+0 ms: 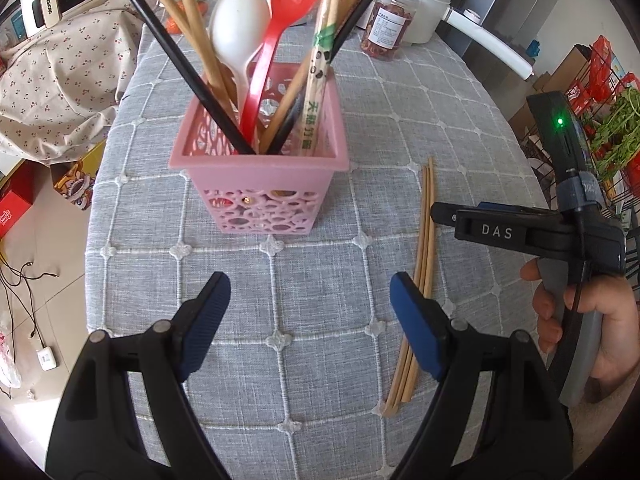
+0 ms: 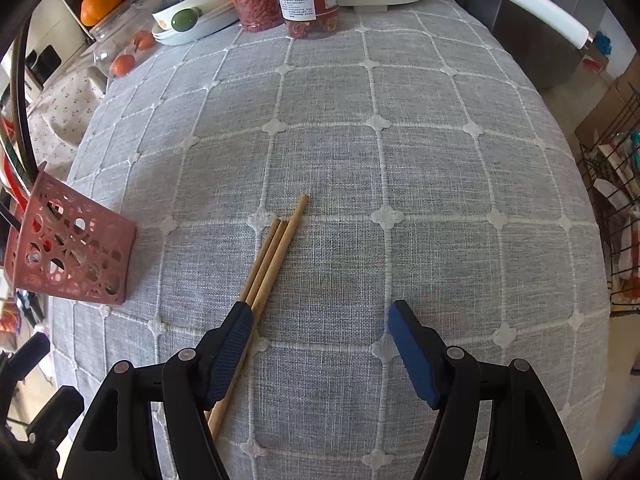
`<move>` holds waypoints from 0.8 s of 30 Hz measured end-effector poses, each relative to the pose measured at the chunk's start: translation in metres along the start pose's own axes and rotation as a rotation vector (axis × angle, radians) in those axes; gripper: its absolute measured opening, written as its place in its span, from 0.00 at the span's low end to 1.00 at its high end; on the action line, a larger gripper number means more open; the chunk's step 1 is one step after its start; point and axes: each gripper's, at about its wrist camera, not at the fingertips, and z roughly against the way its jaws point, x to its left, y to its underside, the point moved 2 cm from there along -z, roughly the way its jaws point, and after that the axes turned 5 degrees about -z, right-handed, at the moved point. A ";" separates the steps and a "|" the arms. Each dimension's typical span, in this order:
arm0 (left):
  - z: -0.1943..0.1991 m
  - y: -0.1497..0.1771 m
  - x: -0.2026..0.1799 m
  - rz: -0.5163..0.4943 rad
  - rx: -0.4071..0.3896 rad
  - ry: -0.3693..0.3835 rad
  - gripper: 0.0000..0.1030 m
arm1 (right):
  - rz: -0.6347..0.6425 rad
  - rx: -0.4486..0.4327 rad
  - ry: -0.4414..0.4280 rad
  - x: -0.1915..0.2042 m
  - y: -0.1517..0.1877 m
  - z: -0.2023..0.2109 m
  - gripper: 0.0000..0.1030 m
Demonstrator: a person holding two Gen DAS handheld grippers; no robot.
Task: Organize utensils
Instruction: 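Lower the right tool onto the remaining wooden chopsticks and close its fingers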
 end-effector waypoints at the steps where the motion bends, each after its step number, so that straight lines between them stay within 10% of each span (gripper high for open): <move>1: 0.000 0.000 0.000 0.000 0.000 0.000 0.80 | 0.004 -0.002 0.003 0.001 0.000 0.000 0.72; 24: -0.007 -0.008 -0.034 -0.046 -0.010 -0.015 0.74 | 0.035 -0.001 0.078 0.008 -0.010 -0.002 0.55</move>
